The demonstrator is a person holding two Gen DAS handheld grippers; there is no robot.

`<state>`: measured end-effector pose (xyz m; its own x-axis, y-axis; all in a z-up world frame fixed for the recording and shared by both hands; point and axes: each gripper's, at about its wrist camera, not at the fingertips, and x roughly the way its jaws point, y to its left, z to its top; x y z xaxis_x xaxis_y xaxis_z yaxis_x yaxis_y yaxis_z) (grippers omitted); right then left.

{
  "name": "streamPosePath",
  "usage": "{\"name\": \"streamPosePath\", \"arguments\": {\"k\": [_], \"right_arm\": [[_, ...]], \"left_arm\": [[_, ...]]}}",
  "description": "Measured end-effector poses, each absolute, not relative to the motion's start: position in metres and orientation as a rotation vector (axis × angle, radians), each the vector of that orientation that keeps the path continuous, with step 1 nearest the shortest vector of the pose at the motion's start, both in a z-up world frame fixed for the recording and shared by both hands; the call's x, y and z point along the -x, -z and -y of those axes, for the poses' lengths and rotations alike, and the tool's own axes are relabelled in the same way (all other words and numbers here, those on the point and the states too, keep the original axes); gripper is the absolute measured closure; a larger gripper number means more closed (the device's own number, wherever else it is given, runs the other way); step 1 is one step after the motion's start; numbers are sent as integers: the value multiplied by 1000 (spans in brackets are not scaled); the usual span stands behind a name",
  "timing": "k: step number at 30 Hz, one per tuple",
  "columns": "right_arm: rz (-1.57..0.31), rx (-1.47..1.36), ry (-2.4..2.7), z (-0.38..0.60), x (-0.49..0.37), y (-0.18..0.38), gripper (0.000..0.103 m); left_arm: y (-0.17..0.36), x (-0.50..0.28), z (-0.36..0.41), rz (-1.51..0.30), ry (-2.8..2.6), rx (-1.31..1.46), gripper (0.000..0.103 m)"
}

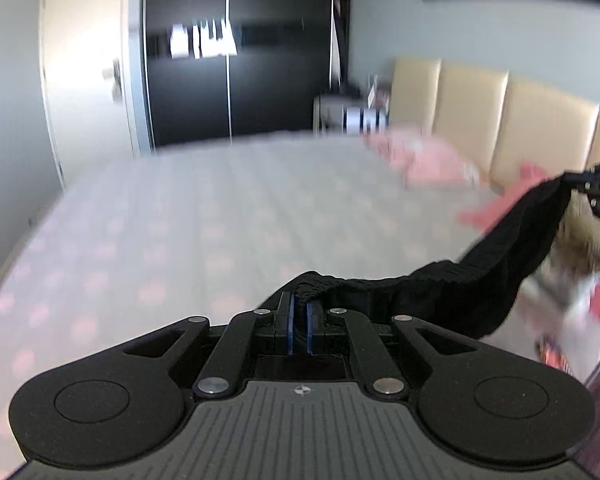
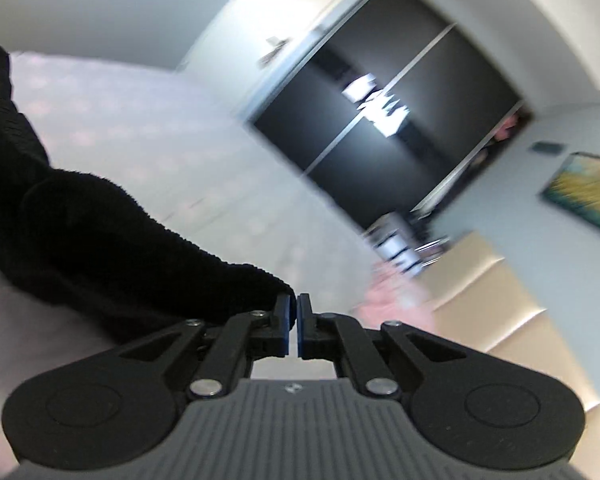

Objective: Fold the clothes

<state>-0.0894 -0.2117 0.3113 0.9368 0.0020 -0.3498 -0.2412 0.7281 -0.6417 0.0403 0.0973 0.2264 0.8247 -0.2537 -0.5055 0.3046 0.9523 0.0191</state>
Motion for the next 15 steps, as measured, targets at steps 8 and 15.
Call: {"name": "streamPosePath", "arguments": {"k": [8,15], "right_arm": [[-290,695,-151,214,77,-380,100],[-362,669,-167,208,35,-390,100]], "left_arm": [[-308,-38,-75,-437,185,-371,99],[-283,-82,-53,-520,166,-452,99]]}}
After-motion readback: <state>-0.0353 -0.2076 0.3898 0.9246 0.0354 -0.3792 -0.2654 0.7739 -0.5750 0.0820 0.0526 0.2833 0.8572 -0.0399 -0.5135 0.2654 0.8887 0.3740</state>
